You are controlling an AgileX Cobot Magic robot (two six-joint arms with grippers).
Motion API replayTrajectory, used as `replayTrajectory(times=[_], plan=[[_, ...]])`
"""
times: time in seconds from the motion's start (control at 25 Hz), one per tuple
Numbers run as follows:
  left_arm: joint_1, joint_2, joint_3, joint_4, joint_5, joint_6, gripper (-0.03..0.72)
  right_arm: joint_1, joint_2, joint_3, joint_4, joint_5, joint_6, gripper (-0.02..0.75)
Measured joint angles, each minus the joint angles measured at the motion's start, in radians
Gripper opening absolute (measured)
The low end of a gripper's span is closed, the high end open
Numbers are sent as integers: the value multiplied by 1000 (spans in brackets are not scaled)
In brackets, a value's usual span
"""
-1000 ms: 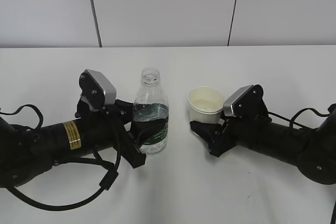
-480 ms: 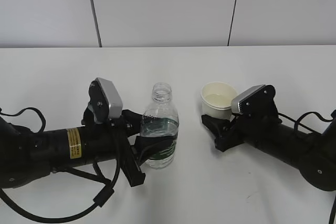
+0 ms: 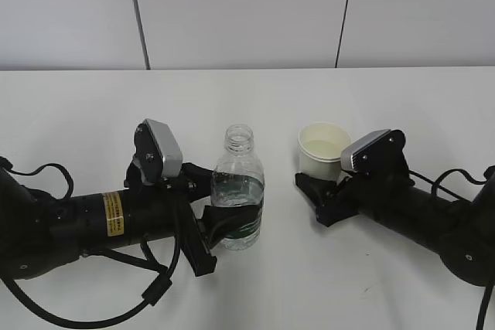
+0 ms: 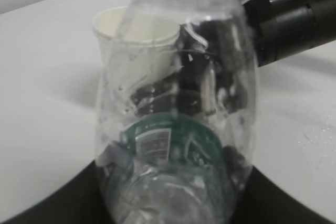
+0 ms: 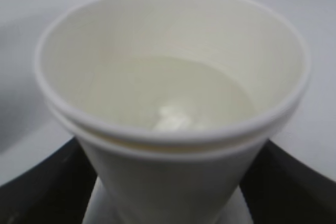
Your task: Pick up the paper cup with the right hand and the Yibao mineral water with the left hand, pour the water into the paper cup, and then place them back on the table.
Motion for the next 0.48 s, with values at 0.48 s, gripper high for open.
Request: replayTrajectory(times=[0.48], plan=[[0,1,8,8,9,-22,546,0,1,45,0,0,21,670]])
